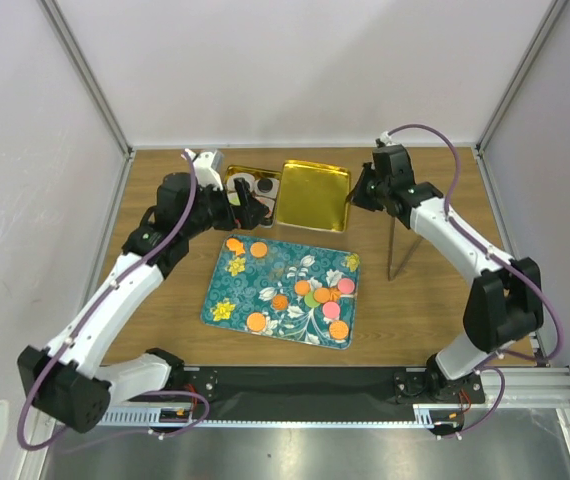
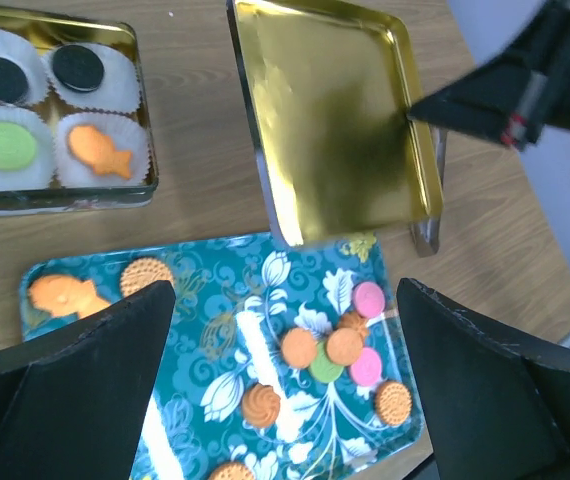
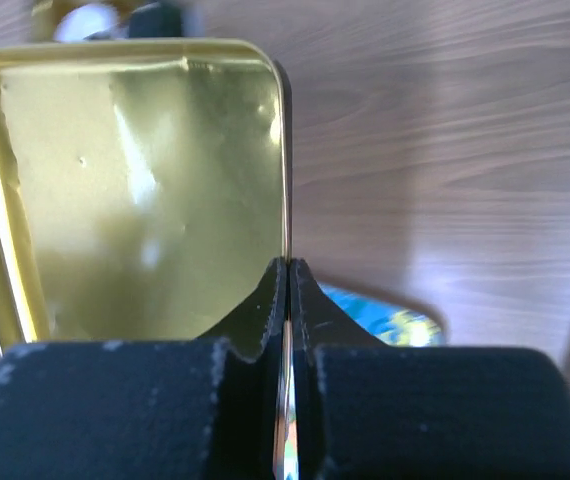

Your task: Pack the cookies

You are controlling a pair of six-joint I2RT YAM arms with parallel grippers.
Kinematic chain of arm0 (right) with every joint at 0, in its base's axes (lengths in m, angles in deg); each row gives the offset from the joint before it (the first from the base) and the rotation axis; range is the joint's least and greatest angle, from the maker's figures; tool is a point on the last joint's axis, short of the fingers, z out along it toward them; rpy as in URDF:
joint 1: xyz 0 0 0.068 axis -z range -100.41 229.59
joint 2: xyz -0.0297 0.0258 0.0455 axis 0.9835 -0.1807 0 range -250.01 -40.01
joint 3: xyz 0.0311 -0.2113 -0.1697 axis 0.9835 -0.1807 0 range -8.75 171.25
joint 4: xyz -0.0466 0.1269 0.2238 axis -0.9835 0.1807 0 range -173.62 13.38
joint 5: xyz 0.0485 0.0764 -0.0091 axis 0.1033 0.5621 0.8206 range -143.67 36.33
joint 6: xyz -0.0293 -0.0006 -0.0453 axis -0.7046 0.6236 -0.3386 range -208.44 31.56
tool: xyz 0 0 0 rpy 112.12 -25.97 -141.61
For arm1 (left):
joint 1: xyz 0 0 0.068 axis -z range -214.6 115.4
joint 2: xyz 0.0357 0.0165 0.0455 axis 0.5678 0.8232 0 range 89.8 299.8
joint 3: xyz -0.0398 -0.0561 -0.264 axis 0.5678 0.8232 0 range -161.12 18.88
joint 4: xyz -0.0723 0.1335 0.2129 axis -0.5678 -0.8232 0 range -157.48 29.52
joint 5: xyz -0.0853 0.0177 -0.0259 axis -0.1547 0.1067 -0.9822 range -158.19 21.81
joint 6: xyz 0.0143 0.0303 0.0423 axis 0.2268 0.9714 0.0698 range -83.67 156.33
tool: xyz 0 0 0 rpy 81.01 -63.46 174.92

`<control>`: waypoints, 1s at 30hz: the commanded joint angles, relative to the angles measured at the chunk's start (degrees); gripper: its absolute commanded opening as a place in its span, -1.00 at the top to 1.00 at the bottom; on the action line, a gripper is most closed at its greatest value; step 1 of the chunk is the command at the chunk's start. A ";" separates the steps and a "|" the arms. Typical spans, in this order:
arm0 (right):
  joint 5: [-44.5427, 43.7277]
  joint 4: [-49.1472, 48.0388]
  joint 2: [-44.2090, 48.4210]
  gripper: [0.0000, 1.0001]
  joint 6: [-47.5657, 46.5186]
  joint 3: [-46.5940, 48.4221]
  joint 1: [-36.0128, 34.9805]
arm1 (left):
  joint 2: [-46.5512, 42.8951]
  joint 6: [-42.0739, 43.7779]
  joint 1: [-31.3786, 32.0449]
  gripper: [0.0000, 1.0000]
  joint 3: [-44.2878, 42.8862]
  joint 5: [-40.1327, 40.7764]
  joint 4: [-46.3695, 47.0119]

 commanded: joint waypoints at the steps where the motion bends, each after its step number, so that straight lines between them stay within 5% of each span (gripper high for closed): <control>1: 5.55 -3.71 6.19 1.00 1.03 -0.79 -2.48 | 3.65 -3.09 -4.24 -0.99 -1.46 -10.40 5.73; 14: 9.51 -6.00 8.84 1.00 3.84 -2.37 -9.17 | 8.06 -11.45 -6.89 -0.98 1.53 -23.24 17.00; 30: 8.80 -6.53 7.96 1.00 3.50 -2.46 -9.35 | 8.32 -12.42 -6.89 -0.40 3.91 -23.86 17.26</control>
